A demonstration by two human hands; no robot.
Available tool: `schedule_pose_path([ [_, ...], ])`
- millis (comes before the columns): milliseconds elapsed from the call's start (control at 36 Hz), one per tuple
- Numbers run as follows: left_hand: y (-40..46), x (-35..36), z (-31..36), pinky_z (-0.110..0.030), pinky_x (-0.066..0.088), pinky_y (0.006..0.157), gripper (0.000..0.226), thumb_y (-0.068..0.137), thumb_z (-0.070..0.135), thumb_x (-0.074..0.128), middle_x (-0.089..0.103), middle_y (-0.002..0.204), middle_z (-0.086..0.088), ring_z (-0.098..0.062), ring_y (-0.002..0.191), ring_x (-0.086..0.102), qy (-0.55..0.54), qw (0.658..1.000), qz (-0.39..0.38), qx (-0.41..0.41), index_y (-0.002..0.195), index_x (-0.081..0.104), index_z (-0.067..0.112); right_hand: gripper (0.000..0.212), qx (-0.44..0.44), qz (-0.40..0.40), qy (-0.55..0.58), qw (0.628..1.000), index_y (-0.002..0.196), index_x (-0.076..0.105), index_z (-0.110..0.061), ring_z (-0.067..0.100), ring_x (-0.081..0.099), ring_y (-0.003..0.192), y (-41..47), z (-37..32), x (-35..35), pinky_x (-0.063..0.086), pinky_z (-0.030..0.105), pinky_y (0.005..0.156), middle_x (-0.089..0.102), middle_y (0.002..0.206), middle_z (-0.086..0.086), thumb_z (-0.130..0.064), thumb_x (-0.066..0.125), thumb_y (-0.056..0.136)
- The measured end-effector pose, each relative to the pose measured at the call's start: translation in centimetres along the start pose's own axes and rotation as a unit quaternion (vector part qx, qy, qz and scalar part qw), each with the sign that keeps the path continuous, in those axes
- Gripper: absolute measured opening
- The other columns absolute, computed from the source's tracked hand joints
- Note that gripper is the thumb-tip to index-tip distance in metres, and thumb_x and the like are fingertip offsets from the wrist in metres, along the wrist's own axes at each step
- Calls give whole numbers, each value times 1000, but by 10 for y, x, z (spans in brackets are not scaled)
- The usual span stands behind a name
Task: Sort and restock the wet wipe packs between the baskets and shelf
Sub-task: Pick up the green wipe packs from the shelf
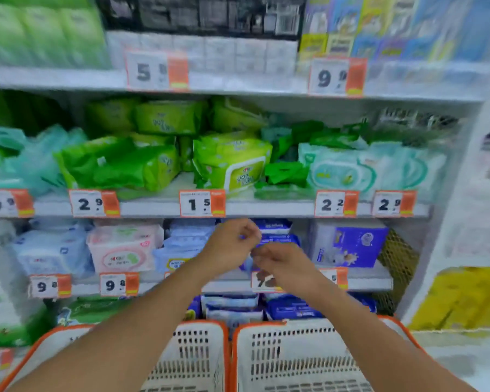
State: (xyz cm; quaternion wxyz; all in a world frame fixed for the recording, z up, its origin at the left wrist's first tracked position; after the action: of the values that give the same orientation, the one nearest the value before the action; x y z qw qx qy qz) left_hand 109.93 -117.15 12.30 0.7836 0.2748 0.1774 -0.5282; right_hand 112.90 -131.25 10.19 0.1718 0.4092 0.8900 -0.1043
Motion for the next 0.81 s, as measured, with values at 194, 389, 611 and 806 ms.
schedule_pose_path([
  [194, 41, -84, 86, -25, 44, 68, 28, 78, 22, 79, 63, 91, 0, -17, 77, 60, 13, 975, 215, 44, 100, 62, 18, 18, -158, 192, -73, 966, 87, 68, -27, 14, 63, 62, 3, -115, -104, 56, 36, 67, 69, 68, -5, -16, 80, 78],
  [389, 40, -126, 42, -30, 42, 95, 101, 57, 34, 95, 48, 133, -7, -25, 118, 51, 74, 967, 231, -73, 138, 39, 12, 44, -168, 221, -155, 948, 114, 63, -16, 19, 61, 82, 19, -91, -94, 47, 28, 74, 62, 99, -1, -17, 85, 76],
  [611, 65, -119, -4, -21, 45, 85, 84, 57, 39, 95, 59, 109, 13, -12, 104, 57, 32, 986, 150, -73, 124, 47, 20, 64, -145, 192, -234, 942, 138, 50, -9, 28, 56, 121, 91, -128, -77, 43, 33, 99, 60, 129, 9, -24, 78, 82],
  [806, 92, -104, -13, -37, 54, 89, 98, 36, 61, 91, 64, 109, 11, -17, 98, 63, 15, 971, 220, -87, 115, 45, 28, 83, -34, 134, -240, 961, 140, 35, -8, 28, 58, 114, 162, -117, -68, 49, 36, 93, 59, 123, 9, -27, 81, 73],
])
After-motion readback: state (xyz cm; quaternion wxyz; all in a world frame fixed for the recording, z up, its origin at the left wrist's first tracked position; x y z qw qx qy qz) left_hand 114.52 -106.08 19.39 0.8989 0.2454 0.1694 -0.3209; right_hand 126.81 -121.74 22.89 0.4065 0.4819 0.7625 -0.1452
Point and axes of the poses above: each hand's wrist, its own y-axis towards the middle knuckle, its own x-axis out of the palm, z = x × y, the point moved 4 cm from there along y, towards the middle knuckle
